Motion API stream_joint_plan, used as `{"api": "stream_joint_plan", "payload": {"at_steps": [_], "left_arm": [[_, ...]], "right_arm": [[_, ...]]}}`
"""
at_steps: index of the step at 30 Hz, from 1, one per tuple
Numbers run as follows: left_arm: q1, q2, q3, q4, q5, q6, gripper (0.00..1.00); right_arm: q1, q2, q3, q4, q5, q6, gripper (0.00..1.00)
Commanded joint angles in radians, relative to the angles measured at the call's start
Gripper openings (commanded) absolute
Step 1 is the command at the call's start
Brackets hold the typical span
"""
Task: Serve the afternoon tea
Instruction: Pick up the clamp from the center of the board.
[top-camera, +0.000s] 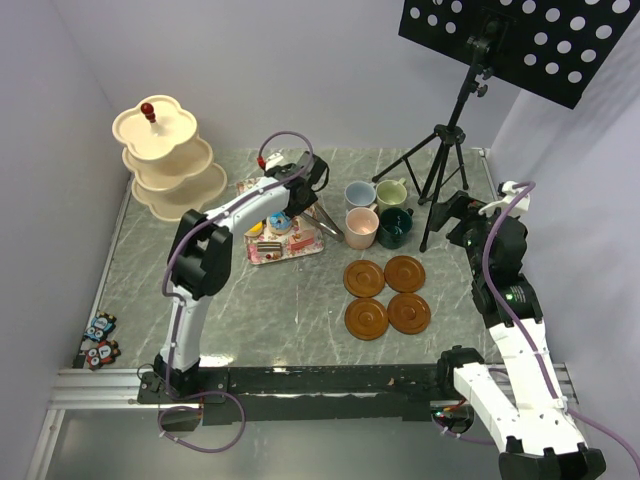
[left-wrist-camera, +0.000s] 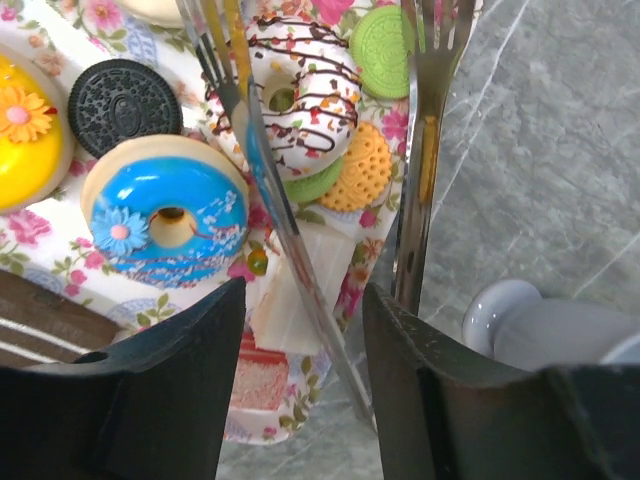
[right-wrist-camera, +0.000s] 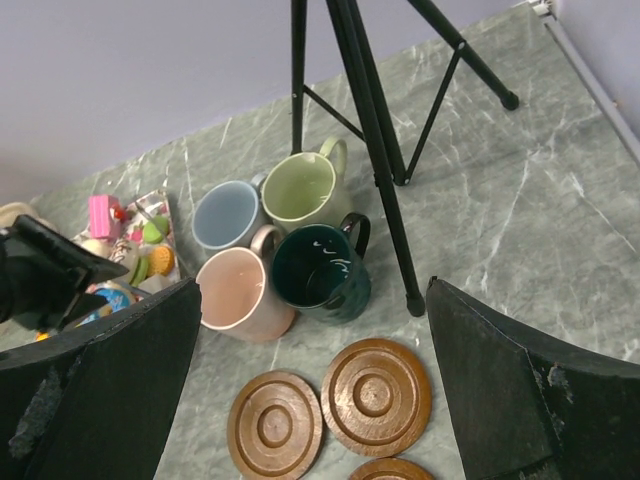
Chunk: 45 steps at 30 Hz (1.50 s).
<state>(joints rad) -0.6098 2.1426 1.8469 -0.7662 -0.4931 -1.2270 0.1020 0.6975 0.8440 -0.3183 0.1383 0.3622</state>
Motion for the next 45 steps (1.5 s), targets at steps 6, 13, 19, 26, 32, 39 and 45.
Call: {"api": "stream_joint_plan", "payload": {"at_steps": [6,13,19,26,32,39,45], "left_arm": [[0.019,0.065,0.080,-0.012,-0.041,-0.014,0.53],[0.038,0.099,0.104,0.004,-0.036,0.012,0.50],[0.048,0.119,0.110,-0.004,-0.025,0.021,0.48],[0.047,0.114,0.095,0.021,-0.013,0.030,0.37],[0.047,0.088,0.075,0.034,-0.001,0.027,0.21],[0.047,0.050,0.104,0.053,-0.004,0.024,0.01],[0.048,0.002,0.117,0.076,-0.006,0.030,0.01]], "right_arm": [[-0.002,-0.024,0.006,0.005,-0.020,-0.012,1.00],[-0.002,-0.023,-0.002,0.007,-0.035,-0.003,1.00],[-0.002,-0.013,0.000,0.013,-0.043,-0.003,1.00],[-0.002,-0.006,-0.003,0.002,-0.042,-0.002,1.00],[-0.002,0.008,-0.005,0.013,-0.060,-0.008,1.00],[-0.002,0.004,0.001,0.007,-0.042,-0.032,1.00],[-0.002,-0.001,0.003,-0.007,-0.046,-0.026,1.00]]}}
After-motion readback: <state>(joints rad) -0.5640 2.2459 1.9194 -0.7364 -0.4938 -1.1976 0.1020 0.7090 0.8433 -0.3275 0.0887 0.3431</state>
